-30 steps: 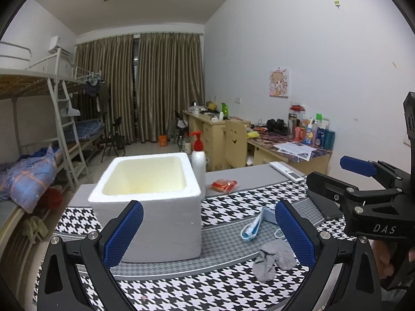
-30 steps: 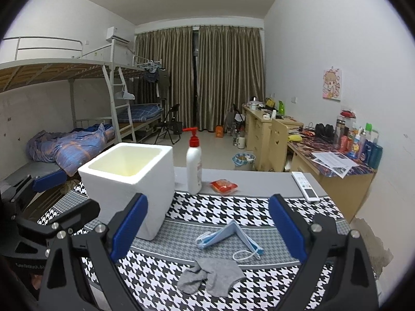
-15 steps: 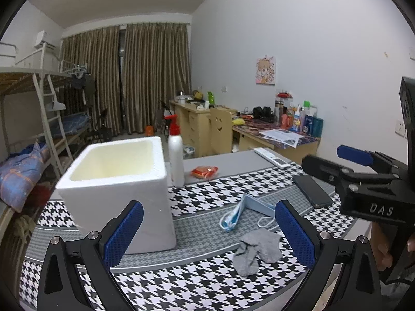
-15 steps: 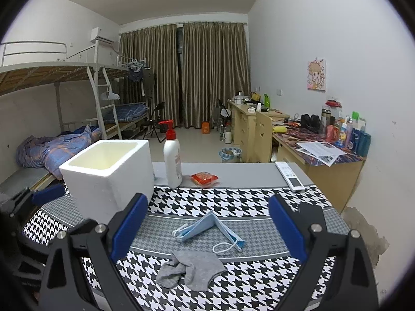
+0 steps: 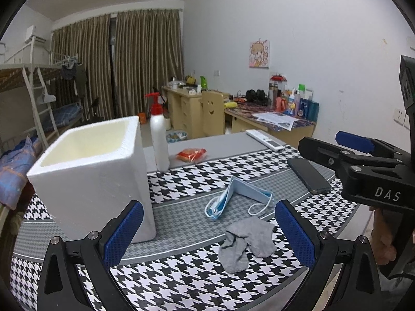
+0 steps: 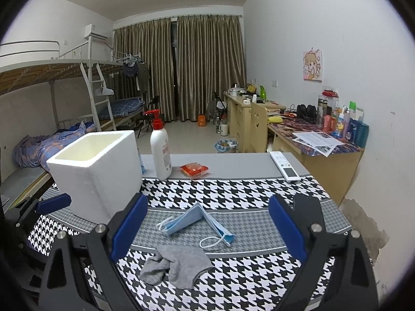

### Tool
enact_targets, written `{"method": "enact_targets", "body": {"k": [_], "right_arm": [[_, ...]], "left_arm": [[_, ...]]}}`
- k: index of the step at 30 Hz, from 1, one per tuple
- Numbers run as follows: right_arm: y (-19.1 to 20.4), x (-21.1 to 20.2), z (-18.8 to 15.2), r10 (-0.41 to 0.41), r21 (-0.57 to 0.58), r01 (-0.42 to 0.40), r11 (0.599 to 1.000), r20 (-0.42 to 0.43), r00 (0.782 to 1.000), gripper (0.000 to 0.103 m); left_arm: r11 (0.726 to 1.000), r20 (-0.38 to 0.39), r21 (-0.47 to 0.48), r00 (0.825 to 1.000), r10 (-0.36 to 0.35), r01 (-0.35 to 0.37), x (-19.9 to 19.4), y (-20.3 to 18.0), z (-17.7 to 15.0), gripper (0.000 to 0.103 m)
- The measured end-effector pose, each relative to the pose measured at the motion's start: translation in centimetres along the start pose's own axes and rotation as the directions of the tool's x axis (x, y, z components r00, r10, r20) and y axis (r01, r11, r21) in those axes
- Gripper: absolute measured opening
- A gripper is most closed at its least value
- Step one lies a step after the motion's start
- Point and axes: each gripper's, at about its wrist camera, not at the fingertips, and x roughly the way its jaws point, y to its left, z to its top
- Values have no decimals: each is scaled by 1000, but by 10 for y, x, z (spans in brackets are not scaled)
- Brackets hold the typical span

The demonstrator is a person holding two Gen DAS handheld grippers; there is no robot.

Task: Organize soft objects
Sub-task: 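Move both tools toward the grey sock and blue mask on the table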

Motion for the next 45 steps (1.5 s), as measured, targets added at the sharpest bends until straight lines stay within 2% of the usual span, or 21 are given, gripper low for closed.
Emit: {"method": "enact_targets", "body": {"k": [19,29,45], "right_arm": [[-14,35,-12,-3,-11,2,1000,-83,997,96],[-25,58,-18,-4,-15,2,1000,-139,990,96],[-38,90,-26,42,-18,-47,999,-208,977,96]], "left_arm": [[1000,-106,-10,994,-29,28,39,-9,-15,102],[1000,-164,-12,987,-4,2,61,-14,-19,102],[999,-248,-13,968,35,-40,98,-28,-30,102]]}}
